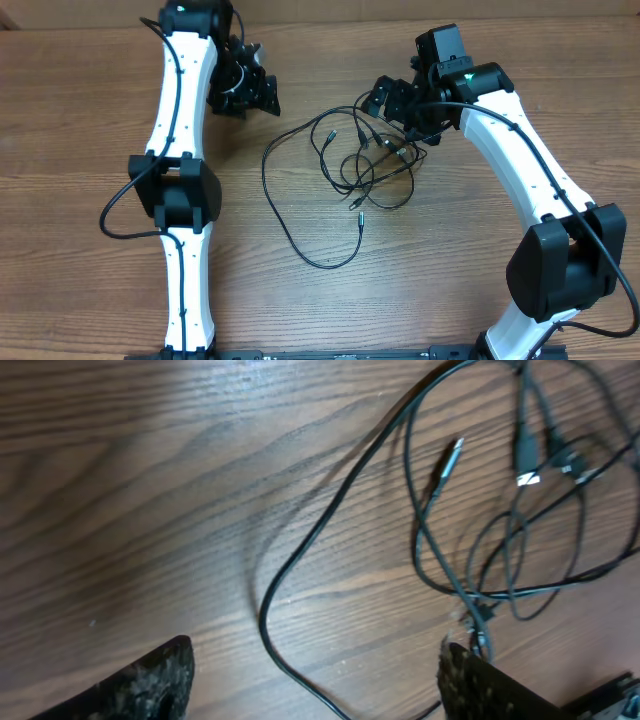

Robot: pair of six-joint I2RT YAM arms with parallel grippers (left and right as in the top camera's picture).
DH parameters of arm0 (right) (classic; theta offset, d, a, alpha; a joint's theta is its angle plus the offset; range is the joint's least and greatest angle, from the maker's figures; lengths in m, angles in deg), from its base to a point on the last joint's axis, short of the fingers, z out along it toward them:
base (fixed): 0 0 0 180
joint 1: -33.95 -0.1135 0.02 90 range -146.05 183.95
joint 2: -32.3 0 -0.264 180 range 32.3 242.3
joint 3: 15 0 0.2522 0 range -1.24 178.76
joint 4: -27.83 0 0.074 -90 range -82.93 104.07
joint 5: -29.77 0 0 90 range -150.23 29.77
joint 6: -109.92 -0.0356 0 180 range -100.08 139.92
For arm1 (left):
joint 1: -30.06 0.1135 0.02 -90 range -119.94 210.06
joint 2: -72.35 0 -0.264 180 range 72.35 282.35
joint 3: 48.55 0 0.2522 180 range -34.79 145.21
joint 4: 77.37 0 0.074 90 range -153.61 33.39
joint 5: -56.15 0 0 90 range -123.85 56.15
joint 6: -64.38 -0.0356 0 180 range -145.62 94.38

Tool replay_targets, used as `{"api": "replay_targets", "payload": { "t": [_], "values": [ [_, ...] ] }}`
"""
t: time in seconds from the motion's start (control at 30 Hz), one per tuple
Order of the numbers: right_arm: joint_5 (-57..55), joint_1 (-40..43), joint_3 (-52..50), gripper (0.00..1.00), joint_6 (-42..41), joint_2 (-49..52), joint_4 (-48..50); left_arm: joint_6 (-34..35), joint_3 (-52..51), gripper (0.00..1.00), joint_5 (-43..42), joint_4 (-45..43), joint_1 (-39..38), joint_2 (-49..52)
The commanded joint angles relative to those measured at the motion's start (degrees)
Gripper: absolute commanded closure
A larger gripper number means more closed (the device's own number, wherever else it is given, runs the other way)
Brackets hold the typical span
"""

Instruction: Untangle cables

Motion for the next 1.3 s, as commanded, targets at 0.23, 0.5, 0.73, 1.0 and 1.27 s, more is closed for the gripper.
{"api": "replay_targets", "payload": {
  "t": [0.23, 0.5, 0.73, 1.0, 1.27],
  "values": [
    [-15.28, 3.52, -0.17, 0.0, 0.39, -0.61, -0.92, -2.69, -2.95, 0.27, 2.97, 0.28, -2.69, 4.42],
    [-15.23, 5.31, -0.17, 0.0, 0.37, -0.61, -0.9, -4.76, -13.03, 0.3, 6.08, -4.46, -4.57, 4.42],
    [-15.23, 5.31, -0.17, 0.0, 0.37, -0.61, -0.9, -4.52, -14.05, 0.75, 6.05, -6.38, -4.63, 4.44],
    [-15.23, 5.31, -0.17, 0.0, 0.37, -0.61, -0.9, -3.15, -11.02, 0.96, 5.73, -1.31, -4.33, 3.5],
    [-15.23, 5.31, -0.17, 0.0, 0.37, -0.61, -0.9, -0.98, 6.88, 0.96, -16.85, -2.69, -2.21, -11.58]
  ]
}}
